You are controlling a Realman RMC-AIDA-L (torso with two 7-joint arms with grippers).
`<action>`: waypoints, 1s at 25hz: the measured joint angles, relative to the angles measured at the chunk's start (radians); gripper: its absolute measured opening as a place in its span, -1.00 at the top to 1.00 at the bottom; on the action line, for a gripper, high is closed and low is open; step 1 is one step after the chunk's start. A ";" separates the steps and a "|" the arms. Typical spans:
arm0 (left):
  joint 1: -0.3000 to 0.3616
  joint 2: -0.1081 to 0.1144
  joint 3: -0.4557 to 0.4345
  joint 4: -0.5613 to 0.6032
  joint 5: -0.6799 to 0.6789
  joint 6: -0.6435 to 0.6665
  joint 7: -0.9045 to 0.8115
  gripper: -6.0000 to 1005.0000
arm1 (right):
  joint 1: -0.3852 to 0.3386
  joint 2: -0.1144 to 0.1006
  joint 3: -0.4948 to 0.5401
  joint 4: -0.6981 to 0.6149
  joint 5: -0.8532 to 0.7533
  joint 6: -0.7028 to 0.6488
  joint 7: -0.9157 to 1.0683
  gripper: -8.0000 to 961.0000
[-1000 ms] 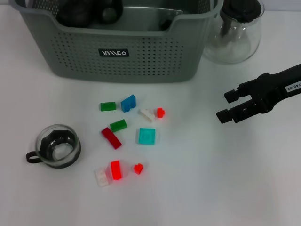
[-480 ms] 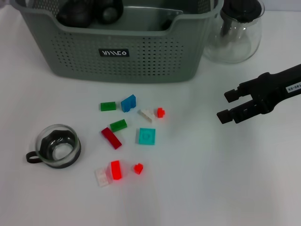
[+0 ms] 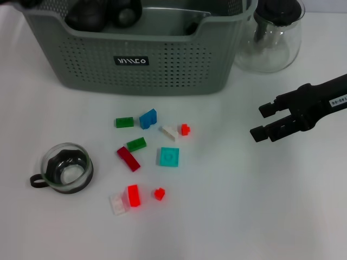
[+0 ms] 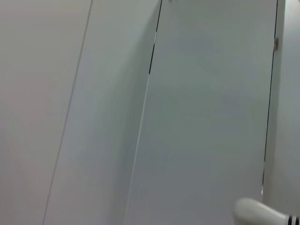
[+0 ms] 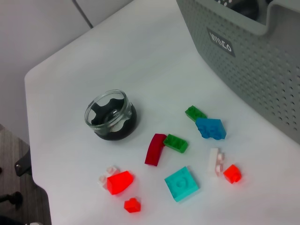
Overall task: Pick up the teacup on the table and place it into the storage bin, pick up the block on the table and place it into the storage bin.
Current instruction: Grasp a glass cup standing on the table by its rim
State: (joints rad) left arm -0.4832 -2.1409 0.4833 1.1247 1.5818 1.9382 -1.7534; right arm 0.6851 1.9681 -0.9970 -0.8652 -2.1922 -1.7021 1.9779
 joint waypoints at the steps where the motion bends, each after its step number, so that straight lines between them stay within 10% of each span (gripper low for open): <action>1: 0.010 -0.001 0.002 0.008 0.005 0.003 0.000 -0.69 | 0.000 0.000 0.000 0.002 0.000 0.001 -0.001 -0.86; 25: 0.083 -0.003 0.066 0.225 0.594 0.035 -0.032 -0.68 | 0.008 0.006 -0.009 0.035 0.000 0.007 -0.010 -0.86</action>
State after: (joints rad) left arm -0.4006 -2.1439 0.5496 1.3497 2.1763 1.9730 -1.7851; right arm 0.6928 1.9738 -1.0062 -0.8298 -2.1922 -1.6950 1.9680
